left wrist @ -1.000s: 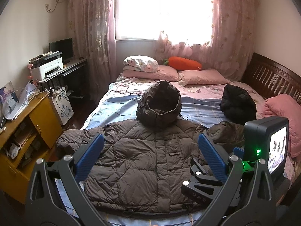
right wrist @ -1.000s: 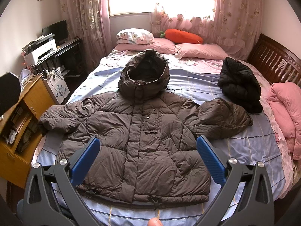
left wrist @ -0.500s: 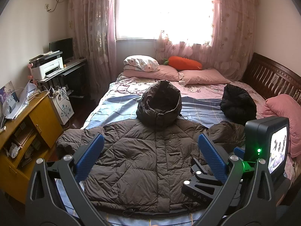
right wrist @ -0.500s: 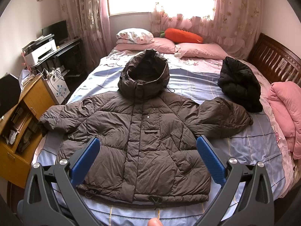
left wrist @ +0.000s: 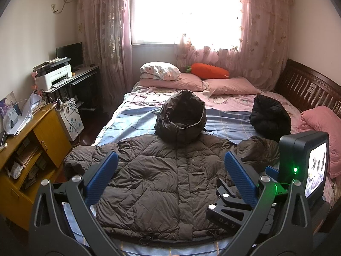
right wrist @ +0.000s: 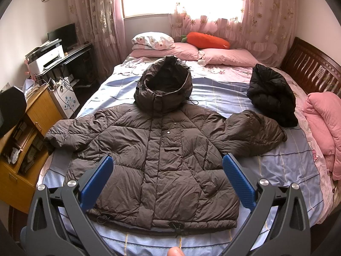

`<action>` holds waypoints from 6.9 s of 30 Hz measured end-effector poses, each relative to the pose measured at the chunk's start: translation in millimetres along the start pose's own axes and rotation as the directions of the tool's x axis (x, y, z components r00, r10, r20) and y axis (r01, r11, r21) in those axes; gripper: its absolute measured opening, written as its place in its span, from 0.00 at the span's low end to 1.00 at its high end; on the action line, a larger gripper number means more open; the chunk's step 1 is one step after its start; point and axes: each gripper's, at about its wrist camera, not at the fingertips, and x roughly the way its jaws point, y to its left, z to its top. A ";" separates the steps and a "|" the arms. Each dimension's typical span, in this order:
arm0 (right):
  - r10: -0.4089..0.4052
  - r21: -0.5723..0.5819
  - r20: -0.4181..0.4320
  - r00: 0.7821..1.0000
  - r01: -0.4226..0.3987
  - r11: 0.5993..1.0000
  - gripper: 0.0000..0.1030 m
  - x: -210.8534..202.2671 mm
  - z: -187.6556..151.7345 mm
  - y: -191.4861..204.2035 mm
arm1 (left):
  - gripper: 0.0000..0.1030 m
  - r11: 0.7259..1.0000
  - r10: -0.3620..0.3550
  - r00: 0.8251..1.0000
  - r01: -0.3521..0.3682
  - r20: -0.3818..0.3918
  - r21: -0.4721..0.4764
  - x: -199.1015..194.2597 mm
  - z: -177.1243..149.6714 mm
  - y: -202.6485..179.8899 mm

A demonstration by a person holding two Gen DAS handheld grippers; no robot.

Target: Fold large clothes

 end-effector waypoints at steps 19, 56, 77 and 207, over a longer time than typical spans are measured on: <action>-0.029 -0.028 -0.006 1.000 0.029 0.999 0.99 7.7 -3.9 -1.6 | 0.98 1.000 0.009 1.000 -0.009 -0.011 0.002 2.3 -1.3 3.4; 0.197 0.379 -0.608 0.769 0.063 0.923 0.26 193.0 -206.4 -130.0 | 0.98 0.996 0.004 0.891 0.038 -0.454 0.082 177.4 -85.8 -20.7; 0.146 0.979 0.012 0.989 -0.041 0.197 0.74 311.3 -89.8 -448.2 | 0.98 1.000 0.017 0.878 -0.012 -0.479 0.014 269.4 -106.4 -43.9; 0.182 0.187 -0.309 0.934 -0.128 0.974 0.72 257.5 -66.0 -98.1 | 0.93 0.975 0.222 0.828 -0.197 -0.515 0.105 439.7 -124.2 22.9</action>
